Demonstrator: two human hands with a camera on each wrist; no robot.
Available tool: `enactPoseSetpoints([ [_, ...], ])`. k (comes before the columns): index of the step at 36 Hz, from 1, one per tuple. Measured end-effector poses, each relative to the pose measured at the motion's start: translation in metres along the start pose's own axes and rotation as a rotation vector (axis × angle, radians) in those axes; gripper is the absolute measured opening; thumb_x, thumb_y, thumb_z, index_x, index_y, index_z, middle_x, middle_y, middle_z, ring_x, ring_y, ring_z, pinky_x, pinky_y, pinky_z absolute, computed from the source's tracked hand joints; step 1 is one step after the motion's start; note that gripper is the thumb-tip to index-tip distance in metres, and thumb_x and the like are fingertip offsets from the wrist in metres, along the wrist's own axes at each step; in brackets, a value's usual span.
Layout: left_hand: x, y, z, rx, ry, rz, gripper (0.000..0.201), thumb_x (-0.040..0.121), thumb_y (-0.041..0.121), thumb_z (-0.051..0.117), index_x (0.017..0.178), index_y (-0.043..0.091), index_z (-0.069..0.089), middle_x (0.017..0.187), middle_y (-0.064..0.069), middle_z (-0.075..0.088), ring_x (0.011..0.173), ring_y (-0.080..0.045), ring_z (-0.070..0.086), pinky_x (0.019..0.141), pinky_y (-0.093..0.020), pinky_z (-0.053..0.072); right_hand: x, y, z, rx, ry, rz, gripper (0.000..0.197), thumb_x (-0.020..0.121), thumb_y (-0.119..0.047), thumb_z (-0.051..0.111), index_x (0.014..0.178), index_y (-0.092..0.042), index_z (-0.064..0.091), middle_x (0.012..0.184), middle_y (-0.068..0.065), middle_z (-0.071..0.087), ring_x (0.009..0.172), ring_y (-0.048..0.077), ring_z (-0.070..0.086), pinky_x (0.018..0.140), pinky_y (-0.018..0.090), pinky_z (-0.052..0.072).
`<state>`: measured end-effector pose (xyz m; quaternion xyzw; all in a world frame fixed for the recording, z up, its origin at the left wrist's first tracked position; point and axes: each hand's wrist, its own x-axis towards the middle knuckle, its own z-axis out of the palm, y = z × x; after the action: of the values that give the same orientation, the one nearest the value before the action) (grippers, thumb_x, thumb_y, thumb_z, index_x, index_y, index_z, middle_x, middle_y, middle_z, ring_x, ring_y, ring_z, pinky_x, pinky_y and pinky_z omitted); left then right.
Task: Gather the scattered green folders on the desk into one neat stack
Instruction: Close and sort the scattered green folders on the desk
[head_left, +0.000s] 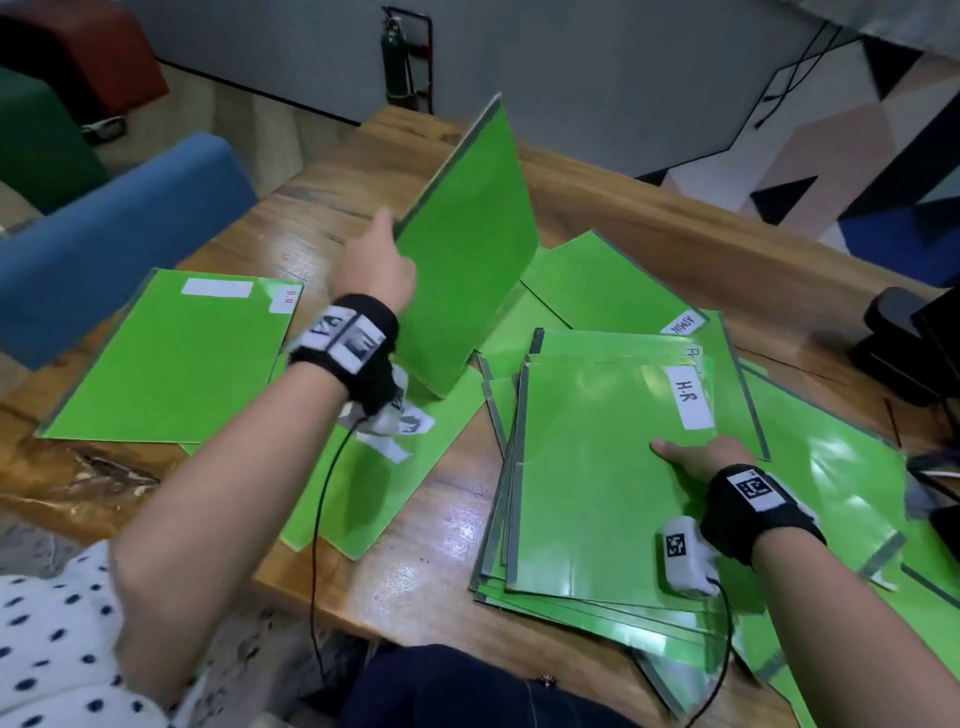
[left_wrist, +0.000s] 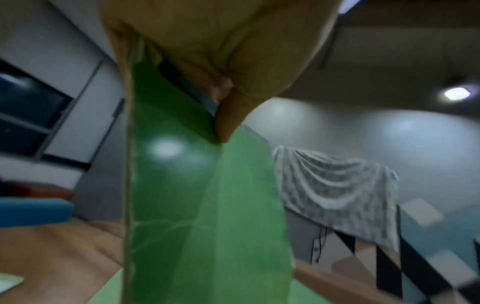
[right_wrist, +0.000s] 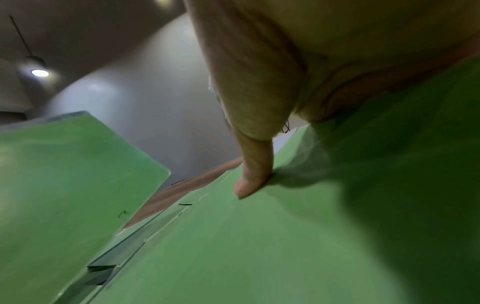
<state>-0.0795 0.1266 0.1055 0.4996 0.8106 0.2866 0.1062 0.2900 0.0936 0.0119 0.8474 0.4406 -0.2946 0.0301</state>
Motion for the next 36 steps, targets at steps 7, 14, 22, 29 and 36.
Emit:
enactPoseSetpoints([
  [7, 0.031, -0.058, -0.008, -0.091, -0.193, -0.08, 0.041, 0.078, 0.026, 0.063, 0.115, 0.008, 0.062, 0.112, -0.019, 0.065, 0.101, -0.034, 0.062, 0.086, -0.035, 0.048, 0.001, 0.0, 0.002, 0.023, 0.015, 0.009, 0.076, 0.073, -0.056, 0.073, 0.116, 0.003, 0.051, 0.097, 0.014, 0.057, 0.086, 0.031, 0.059, 0.075, 0.037, 0.053],
  [14, 0.017, -0.156, 0.041, 0.53, -0.409, -0.201, 0.034, 0.085, 0.022, 0.063, 0.115, 0.006, 0.063, 0.107, -0.02, 0.066, 0.099, -0.034, 0.063, 0.082, -0.036, 0.051, 0.004, -0.001, 0.003, 0.029, 0.025, 0.0, 0.068, 0.071, -0.059, 0.072, 0.098, 0.001, 0.055, 0.099, 0.016, 0.066, 0.09, 0.032, 0.065, 0.083, 0.043, 0.056],
  [22, -0.003, -0.197, 0.063, 0.606, -0.56, -0.291, 0.044, 0.078, 0.043, 0.069, 0.112, 0.015, 0.065, 0.115, -0.014, 0.061, 0.098, -0.03, 0.061, 0.089, -0.042, 0.053, 0.013, 0.003, 0.005, 0.038, 0.025, 0.013, 0.069, 0.07, -0.058, 0.074, 0.1, 0.001, 0.056, 0.092, 0.015, 0.064, 0.073, 0.027, 0.058, 0.075, 0.037, 0.054],
  [29, -0.019, -0.186, 0.047, 0.44, -0.488, -0.325, 0.039, 0.079, 0.036, 0.07, 0.112, 0.016, 0.064, 0.12, -0.016, 0.057, 0.098, -0.031, 0.059, 0.085, -0.034, 0.053, 0.015, 0.004, 0.007, 0.038, 0.045, 0.007, 0.069, 0.068, -0.058, 0.075, 0.097, 0.002, 0.055, 0.091, 0.016, 0.066, 0.073, 0.028, 0.06, 0.066, 0.035, 0.051],
  [36, -0.021, -0.123, 0.001, 0.279, -0.383, -0.213, 0.024, 0.083, 0.011, 0.067, 0.105, 0.002, 0.063, 0.089, -0.012, 0.062, 0.083, -0.029, 0.061, 0.074, -0.035, 0.052, 0.017, 0.008, 0.013, 0.062, 0.025, 0.013, 0.068, 0.069, -0.057, 0.075, 0.097, 0.001, 0.054, 0.095, 0.016, 0.066, 0.086, 0.031, 0.066, 0.08, 0.041, 0.056],
])
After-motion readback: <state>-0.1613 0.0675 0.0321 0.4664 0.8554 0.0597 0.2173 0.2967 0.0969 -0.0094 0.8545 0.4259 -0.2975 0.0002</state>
